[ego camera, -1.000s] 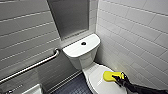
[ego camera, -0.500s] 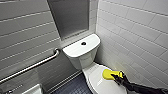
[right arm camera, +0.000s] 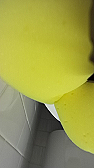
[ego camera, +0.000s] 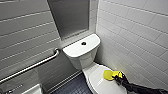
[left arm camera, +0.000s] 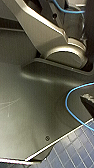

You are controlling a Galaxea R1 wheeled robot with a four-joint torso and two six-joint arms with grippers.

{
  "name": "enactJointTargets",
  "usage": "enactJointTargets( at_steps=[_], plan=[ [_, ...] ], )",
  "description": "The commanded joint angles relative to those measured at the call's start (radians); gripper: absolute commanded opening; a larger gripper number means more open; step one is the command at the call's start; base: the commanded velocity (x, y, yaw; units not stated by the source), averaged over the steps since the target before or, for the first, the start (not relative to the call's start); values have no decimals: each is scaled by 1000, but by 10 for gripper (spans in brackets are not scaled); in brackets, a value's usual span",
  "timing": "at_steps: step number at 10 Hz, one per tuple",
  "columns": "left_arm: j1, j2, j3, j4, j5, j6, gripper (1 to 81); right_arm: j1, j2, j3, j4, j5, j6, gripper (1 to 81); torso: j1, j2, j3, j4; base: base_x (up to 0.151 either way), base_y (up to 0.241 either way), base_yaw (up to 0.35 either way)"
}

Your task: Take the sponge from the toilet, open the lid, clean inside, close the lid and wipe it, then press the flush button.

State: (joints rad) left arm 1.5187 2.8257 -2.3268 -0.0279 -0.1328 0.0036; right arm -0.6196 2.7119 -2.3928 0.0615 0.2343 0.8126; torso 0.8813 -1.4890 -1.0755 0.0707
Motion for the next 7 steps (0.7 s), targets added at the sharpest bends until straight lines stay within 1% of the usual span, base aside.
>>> enactJointTargets(
  at_steps=[1, 2, 4, 5, 7],
  plan=[
    [30, -9, 10, 2, 78, 6, 811, 112, -62, 47, -19, -70, -6, 10, 0, 0, 0, 0, 0, 0, 0],
    [28, -9, 10, 2, 76, 6, 811, 117, -90, 98, -22, -72, -7, 10, 0, 0, 0, 0, 0, 0, 0],
    [21, -3, 14, 5, 73, 6, 811, 125, -198, 312, -45, -70, -4, 10, 0, 0, 0, 0, 0, 0, 0],
    [15, -3, 20, 5, 73, 6, 811, 116, -241, 402, -46, -70, -4, 10, 0, 0, 0, 0, 0, 0, 0],
    [2, -12, 46, 6, 73, 6, 811, 70, -306, 524, -46, -63, -7, 10, 0, 0, 0, 0, 0, 0, 0]
  ],
)
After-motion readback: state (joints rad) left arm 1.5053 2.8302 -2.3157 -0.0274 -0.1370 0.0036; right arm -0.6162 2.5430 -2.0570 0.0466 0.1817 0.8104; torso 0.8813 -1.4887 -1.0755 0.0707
